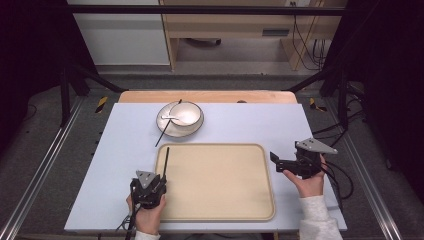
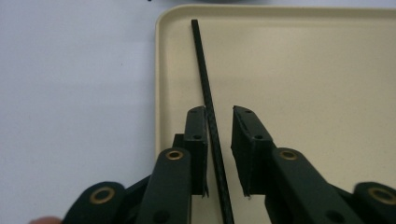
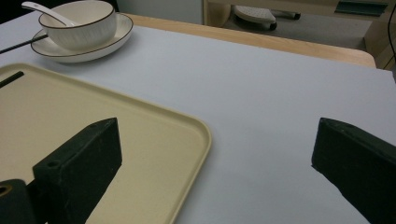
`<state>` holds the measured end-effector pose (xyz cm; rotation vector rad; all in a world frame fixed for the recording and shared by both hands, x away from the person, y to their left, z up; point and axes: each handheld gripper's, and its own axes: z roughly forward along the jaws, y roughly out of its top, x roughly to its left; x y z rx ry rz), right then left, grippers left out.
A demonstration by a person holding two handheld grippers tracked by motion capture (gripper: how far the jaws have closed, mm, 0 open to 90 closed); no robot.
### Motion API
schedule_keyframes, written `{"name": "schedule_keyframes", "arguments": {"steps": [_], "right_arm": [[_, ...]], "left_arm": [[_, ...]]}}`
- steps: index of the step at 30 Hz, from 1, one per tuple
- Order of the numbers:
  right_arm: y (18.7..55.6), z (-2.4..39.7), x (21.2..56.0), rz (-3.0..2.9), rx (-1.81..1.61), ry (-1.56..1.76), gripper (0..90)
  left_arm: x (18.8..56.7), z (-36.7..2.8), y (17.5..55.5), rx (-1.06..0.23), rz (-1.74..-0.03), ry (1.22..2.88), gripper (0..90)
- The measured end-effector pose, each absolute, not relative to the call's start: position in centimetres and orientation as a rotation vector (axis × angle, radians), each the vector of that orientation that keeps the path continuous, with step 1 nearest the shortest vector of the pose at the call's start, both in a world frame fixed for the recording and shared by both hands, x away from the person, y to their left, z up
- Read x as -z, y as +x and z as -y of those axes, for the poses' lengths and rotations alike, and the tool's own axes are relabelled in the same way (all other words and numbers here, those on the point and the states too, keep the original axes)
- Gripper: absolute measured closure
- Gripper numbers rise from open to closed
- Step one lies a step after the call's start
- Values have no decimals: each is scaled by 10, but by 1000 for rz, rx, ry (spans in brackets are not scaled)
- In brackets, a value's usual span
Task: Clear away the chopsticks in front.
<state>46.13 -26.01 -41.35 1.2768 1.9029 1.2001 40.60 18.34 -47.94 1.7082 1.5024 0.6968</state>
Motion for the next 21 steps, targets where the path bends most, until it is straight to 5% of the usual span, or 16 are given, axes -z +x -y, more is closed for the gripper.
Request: {"name": "schedule_keyframes", "arguments": {"steps": [11, 21], "right_arm": [[461, 262, 413, -1893, -1204, 1278, 20], [461, 262, 414, -1898, -1201, 1279, 20]], "left_arm": [[456, -202, 427, -642, -1304, 1699, 491], [438, -212, 457, -608, -1201, 1736, 363]]}}
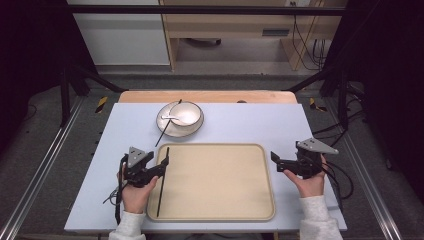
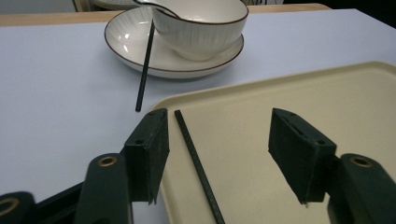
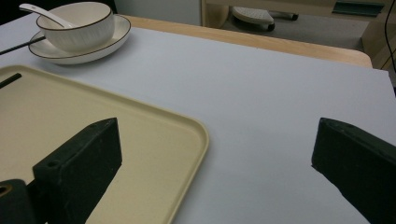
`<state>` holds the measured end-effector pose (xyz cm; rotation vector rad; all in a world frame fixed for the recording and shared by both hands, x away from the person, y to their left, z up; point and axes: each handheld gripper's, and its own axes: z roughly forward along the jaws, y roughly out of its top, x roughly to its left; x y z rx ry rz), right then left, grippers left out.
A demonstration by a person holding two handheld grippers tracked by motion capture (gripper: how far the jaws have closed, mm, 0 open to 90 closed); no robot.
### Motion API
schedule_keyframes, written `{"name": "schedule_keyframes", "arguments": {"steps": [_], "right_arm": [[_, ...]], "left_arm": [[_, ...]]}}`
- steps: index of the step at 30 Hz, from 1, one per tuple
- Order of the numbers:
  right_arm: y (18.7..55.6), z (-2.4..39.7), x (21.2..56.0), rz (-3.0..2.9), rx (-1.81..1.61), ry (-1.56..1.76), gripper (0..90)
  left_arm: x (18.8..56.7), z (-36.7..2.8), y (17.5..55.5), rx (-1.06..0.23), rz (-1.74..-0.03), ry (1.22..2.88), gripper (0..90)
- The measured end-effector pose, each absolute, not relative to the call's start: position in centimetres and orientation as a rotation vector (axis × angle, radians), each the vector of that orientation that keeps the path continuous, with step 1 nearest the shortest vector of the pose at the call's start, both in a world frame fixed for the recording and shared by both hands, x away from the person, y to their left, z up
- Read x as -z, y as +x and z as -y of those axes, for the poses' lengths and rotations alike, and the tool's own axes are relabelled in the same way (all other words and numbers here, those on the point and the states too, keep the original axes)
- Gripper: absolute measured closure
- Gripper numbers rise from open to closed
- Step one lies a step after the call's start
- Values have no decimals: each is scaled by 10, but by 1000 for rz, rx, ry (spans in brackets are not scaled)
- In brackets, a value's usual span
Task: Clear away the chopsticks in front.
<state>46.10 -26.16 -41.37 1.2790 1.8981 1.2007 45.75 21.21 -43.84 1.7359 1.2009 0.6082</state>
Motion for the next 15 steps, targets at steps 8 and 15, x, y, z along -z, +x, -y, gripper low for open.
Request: {"name": "schedule_keyframes", "arguments": {"steps": [8, 15], "right_arm": [[462, 261, 414, -1898, -1200, 1279, 19], [462, 260, 415, -1899, -1200, 1282, 19]], "left_arm": [[434, -216, 483, -601, -1202, 1766, 293], [426, -219, 503, -613, -1193, 1791, 275]]}}
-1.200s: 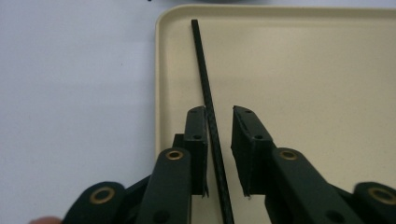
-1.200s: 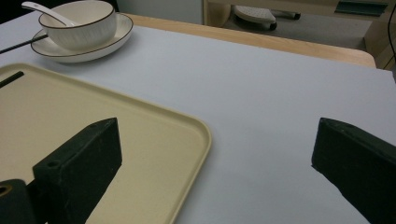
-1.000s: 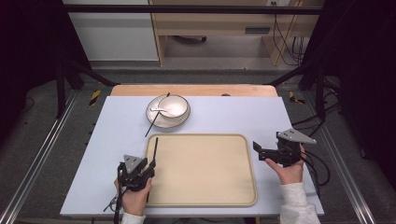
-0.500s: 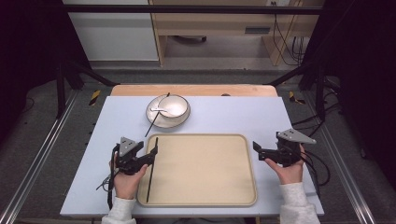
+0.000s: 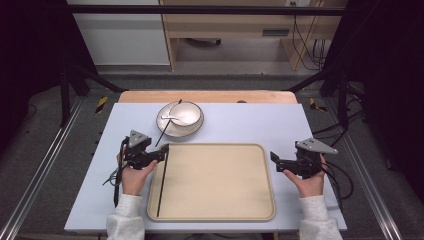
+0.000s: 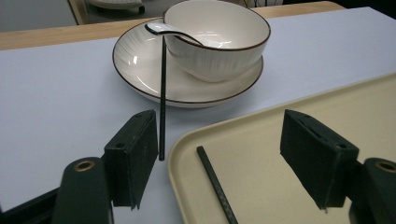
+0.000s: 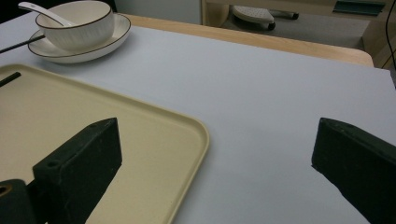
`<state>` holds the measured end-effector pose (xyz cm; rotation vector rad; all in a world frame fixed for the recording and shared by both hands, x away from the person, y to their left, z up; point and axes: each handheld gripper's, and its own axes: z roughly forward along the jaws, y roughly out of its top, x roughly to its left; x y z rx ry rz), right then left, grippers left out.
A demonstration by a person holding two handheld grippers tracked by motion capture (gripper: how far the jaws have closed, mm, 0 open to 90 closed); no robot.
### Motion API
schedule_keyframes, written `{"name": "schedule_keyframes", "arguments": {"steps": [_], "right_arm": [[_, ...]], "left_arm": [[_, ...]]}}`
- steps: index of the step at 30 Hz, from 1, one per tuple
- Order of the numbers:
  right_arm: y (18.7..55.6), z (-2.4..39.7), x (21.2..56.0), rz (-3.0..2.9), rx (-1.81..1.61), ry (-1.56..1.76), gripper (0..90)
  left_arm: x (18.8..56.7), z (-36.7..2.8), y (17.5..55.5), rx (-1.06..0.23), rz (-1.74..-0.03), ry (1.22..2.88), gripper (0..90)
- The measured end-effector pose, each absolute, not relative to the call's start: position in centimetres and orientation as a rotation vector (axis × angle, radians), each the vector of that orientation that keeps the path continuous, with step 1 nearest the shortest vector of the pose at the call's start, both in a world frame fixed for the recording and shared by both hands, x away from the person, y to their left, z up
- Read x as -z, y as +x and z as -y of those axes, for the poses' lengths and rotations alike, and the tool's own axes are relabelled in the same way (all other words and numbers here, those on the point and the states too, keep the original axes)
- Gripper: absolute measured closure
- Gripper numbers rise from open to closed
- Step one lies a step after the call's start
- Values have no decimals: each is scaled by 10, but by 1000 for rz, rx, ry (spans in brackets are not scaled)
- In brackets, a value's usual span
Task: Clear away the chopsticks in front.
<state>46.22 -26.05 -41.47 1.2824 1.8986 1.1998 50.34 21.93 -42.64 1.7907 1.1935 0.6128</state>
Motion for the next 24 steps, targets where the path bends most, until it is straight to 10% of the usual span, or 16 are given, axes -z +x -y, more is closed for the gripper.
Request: {"name": "schedule_keyframes", "arguments": {"steps": [24], "right_arm": [[464, 259, 416, -1911, -1189, 1280, 22]], "left_arm": [[428, -214, 578, -674, -1191, 1964, 321]]}}
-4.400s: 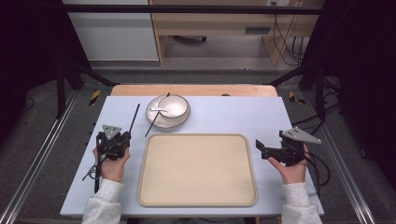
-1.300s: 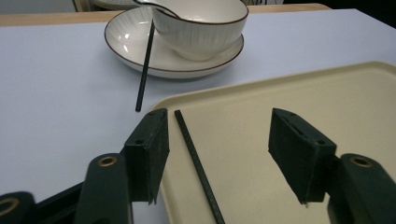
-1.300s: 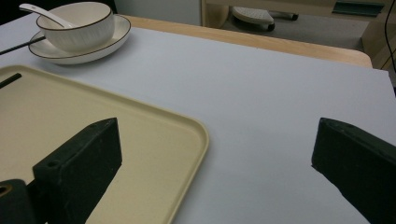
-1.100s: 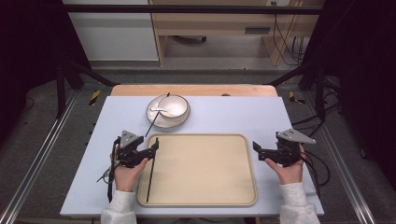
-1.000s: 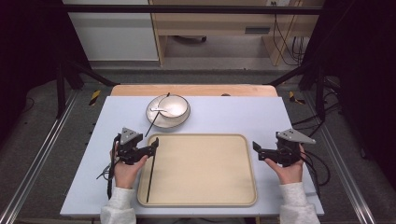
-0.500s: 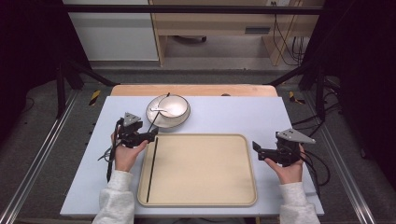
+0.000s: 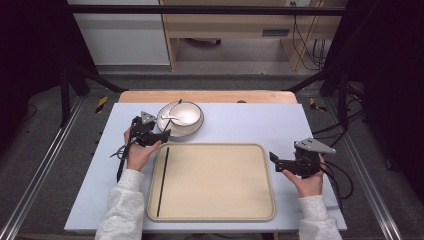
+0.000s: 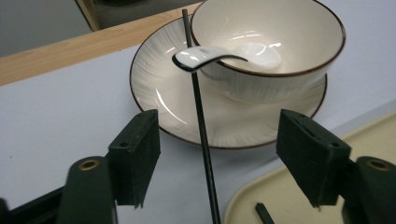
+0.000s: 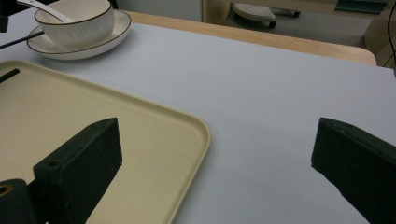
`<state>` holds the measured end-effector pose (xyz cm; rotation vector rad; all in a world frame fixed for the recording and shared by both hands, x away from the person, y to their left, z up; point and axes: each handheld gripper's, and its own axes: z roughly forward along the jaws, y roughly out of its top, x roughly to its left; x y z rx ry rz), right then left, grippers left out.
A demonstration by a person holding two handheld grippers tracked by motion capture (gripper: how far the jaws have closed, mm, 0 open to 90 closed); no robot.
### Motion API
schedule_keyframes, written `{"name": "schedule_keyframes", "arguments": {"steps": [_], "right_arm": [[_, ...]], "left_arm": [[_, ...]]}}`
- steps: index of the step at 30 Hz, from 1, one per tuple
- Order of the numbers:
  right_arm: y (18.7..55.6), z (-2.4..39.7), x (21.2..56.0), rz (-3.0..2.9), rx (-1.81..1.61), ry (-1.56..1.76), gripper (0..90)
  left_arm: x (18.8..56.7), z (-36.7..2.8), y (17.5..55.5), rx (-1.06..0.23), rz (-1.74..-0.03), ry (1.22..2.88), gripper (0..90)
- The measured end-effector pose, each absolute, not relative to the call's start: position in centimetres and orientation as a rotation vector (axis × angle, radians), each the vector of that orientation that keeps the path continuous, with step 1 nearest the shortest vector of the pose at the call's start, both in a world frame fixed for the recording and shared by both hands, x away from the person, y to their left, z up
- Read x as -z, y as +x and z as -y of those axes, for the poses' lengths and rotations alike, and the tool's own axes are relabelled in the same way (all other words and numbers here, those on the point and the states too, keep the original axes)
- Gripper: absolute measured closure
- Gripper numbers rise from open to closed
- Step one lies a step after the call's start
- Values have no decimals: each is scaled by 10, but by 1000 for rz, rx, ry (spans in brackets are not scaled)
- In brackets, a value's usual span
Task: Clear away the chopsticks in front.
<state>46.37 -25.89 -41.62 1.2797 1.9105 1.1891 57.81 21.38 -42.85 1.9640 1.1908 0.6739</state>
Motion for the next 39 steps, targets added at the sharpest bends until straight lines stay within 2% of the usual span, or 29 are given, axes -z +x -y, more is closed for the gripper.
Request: {"name": "schedule_keyframes", "arguments": {"steps": [9, 14, 20, 22, 30, 39], "right_arm": [[465, 259, 417, -1911, -1186, 1283, 23], [465, 258, 417, -1913, -1183, 1281, 24], [465, 258, 418, -1919, -1182, 1280, 25], [465, 258, 418, -1917, -1185, 1282, 25], [465, 258, 418, -1920, -1178, 1282, 26], [465, 258, 418, -1918, -1176, 1281, 28]], "left_arm": [[434, -213, 599, -687, -1212, 2016, 414], [438, -211, 608, -695, -1217, 2031, 544], [445, -208, 613, -686, -1208, 2046, 590], [449, -208, 616, -689, -1212, 2052, 633], [451, -204, 623, -697, -1197, 2062, 663], [454, -202, 629, -693, -1222, 2072, 739]]}}
